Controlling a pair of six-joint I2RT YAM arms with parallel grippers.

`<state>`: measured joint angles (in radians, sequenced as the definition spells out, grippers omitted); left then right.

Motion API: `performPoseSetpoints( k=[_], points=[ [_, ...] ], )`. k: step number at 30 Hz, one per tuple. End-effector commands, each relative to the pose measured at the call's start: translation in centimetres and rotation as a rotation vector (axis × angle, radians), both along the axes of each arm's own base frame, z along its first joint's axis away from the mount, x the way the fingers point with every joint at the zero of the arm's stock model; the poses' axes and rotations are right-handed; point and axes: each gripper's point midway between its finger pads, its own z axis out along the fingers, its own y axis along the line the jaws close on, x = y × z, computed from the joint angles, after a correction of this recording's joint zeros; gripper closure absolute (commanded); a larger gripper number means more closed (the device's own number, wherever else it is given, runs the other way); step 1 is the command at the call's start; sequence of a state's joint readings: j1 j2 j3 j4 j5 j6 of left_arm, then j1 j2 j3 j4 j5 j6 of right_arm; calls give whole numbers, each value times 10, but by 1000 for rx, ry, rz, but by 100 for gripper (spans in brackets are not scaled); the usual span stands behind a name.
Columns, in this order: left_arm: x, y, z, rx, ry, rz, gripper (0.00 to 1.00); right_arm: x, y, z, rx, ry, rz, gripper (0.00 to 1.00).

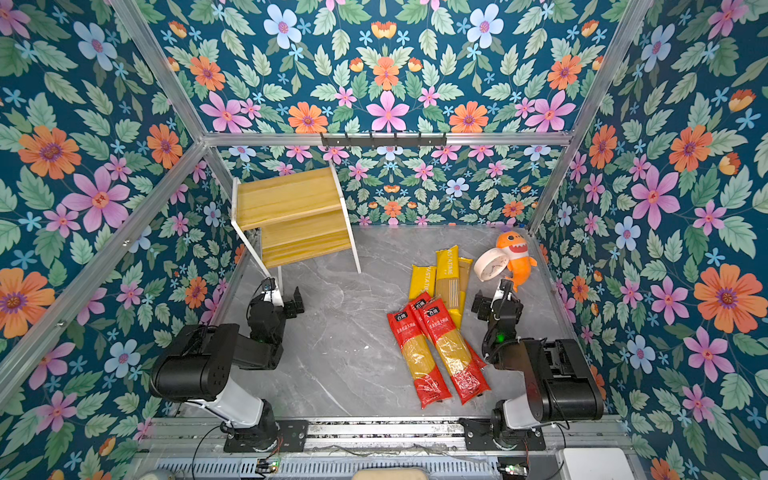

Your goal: Place and organize the pasta boxes and bags onto the shelf

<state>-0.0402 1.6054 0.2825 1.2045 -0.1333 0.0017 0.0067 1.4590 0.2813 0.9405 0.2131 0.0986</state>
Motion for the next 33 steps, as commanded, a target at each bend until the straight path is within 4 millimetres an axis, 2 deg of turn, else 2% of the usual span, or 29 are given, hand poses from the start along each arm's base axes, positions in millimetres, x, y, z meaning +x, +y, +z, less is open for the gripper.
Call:
performPoseSetpoints(
  k=[1, 13, 15, 19, 22, 24, 26, 29, 30, 31, 33],
  points=[
    [2, 0, 6, -2, -25, -2, 0, 3, -1, 8, -17, -30, 0, 1],
    [1, 0, 7, -1, -28, -1, 0, 3, 0, 7, 9, -31, 23, 1],
    [0, 2, 16, 15, -56, 22, 0, 4, 6, 11, -9, -36, 52, 1],
    [-3, -4, 32, 38, -1, 61, 0, -1, 22, 30, -127, -13, 44, 1],
    [-13, -5, 42, 25, 2, 111, 0, -11, 29, 28, -139, 150, 8, 1],
    [-23, -6, 51, 24, -3, 144, 0, -21, 22, 33, -74, 238, -89, 1],
    [-30, -12, 59, 18, -8, 141, 0, -25, 32, 41, -4, 299, -72, 1],
    [-40, -17, 71, -31, -15, 146, 0, -28, 54, 52, 246, 311, -54, 1],
    [-43, -16, 74, -58, -15, 157, 0, -24, 70, 54, 363, 297, 37, 1],
    [-46, -14, 79, -98, -25, 173, 0, -23, 87, 57, 482, 286, 143, 5],
    [-51, -14, 86, -160, -32, 177, 0, -24, 102, 62, 602, 277, 206, 15]
  ],
)
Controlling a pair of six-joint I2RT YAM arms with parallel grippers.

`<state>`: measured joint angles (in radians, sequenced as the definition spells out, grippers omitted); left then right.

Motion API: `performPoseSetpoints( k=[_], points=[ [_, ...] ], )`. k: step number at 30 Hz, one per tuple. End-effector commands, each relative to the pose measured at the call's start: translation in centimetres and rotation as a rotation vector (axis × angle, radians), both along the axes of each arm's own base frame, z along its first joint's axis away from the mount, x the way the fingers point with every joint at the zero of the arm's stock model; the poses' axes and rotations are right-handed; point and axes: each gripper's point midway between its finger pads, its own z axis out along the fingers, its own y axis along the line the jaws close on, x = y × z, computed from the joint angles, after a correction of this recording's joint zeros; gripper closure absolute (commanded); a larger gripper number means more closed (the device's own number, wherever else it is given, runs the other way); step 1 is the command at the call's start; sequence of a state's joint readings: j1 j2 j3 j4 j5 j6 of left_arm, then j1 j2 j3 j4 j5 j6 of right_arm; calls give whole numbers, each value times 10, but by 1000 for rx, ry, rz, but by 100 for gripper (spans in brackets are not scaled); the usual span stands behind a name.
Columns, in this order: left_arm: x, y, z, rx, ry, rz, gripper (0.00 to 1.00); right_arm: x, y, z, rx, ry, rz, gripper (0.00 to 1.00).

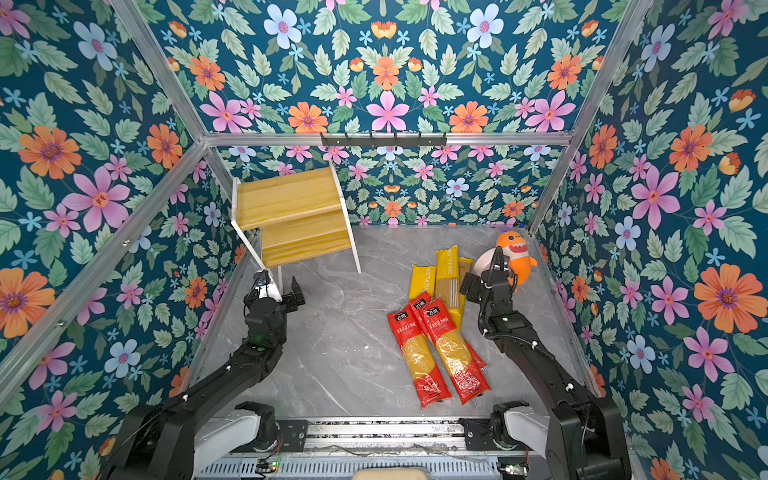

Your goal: Place and organize the pasta boxes and bags onto the shelf

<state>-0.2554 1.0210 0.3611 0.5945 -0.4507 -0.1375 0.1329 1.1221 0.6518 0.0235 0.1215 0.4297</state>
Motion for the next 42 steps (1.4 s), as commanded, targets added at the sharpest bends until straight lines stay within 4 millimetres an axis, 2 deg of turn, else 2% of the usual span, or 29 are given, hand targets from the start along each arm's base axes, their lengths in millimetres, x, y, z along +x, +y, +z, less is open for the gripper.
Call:
performPoseSetpoints(
  k=[1, 3, 5, 7, 11, 13, 16, 20, 22, 28, 33, 37, 42],
  points=[
    [-12, 7, -7, -119, 41, 57, 0, -17, 47, -11, 304, 106, 133, 18],
    [-19, 19, -10, -226, 35, 143, 0, -21, 58, -13, 276, 164, 141, 20],
    [-20, 19, -6, -237, 54, 135, 0, -25, 66, -16, 228, 226, 152, 21],
    [-13, 2, 0, -241, 88, 21, 4, -31, 76, -21, 196, 308, 175, 23],
    [-2, -27, -12, -323, 204, -92, 11, -44, 92, -24, 147, 393, 217, 24],
    [-3, -51, -18, -411, 220, -156, 14, -50, 103, -24, 135, 419, 254, 26],
    [-11, -94, -26, -453, 259, -227, 17, -60, 121, -24, 93, 472, 328, 29],
    [-25, -149, -37, -490, 312, -329, 17, -81, 144, -37, 148, 550, 451, 34],
    [-34, -183, -48, -499, 358, -423, 17, -100, 157, -49, 157, 606, 525, 35],
    [-72, -262, -84, -521, 461, -636, 17, -142, 160, -79, 171, 743, 621, 38],
    [-97, -318, -97, -554, 491, -795, 19, -159, 162, -95, 197, 807, 666, 38],
    [-101, -338, -97, -548, 509, -890, 21, -159, 169, -104, 228, 822, 685, 40],
    [-97, -340, -121, -583, 584, -874, 28, -156, 187, -108, 262, 834, 715, 43]
  ],
)
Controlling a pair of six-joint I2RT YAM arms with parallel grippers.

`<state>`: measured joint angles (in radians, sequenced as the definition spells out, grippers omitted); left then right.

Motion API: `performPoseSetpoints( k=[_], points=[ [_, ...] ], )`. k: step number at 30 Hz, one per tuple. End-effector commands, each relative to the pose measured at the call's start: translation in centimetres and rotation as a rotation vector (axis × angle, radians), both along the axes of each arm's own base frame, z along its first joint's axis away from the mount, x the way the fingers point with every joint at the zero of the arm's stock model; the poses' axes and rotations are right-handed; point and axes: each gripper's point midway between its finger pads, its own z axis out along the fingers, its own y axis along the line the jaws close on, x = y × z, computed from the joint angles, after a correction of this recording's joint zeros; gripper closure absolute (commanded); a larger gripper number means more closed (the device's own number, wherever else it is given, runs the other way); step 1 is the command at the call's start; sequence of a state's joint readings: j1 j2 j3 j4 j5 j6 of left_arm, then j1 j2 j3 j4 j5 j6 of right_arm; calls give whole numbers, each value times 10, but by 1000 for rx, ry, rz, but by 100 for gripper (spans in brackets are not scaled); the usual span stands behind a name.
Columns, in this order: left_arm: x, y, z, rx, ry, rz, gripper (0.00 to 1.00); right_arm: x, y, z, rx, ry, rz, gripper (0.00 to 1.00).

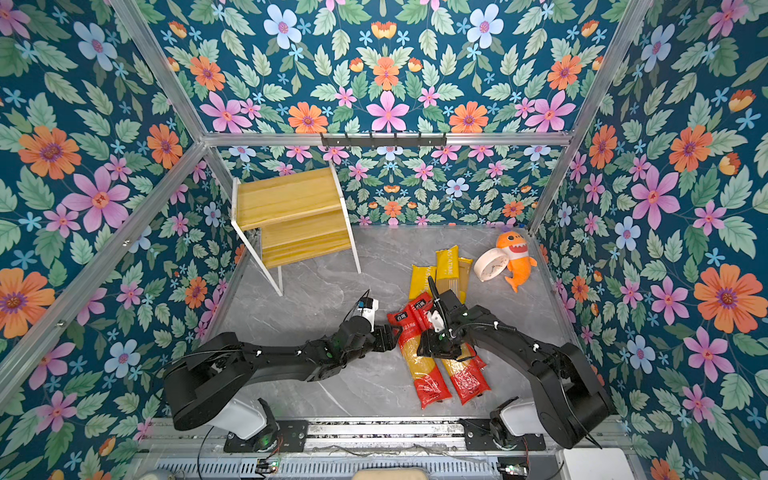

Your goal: Place and organize the pasta boxes and bags onto the shelf

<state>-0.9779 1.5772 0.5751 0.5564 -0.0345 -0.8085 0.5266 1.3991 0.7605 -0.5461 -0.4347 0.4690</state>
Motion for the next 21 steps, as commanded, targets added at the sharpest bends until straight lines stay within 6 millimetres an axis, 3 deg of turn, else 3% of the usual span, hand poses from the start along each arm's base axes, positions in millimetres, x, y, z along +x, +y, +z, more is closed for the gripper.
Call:
performPoseSetpoints(
  k=[1, 5, 12, 15, 18, 21],
  points=[
    [4, -8, 0, -61, 37, -21, 31, 5, 22, 5, 70, 1, 10, 44],
    [14, 0, -1, -60, 42, 17, 34, 8, 47, 6, 113, 14, -1, 51],
    [57, 55, -14, -157, 141, 183, 36, 41, 96, 13, 239, 12, -54, 54],
    [71, 77, -5, -83, 116, 209, 35, 49, 114, 15, 273, 30, -40, 52],
    [70, 99, -2, 73, 102, 217, 32, 48, 115, 19, 271, 29, -10, 48],
    [55, 116, -8, 146, 138, 224, 31, 42, 89, 10, 145, 4, 30, 44]
  ],
)
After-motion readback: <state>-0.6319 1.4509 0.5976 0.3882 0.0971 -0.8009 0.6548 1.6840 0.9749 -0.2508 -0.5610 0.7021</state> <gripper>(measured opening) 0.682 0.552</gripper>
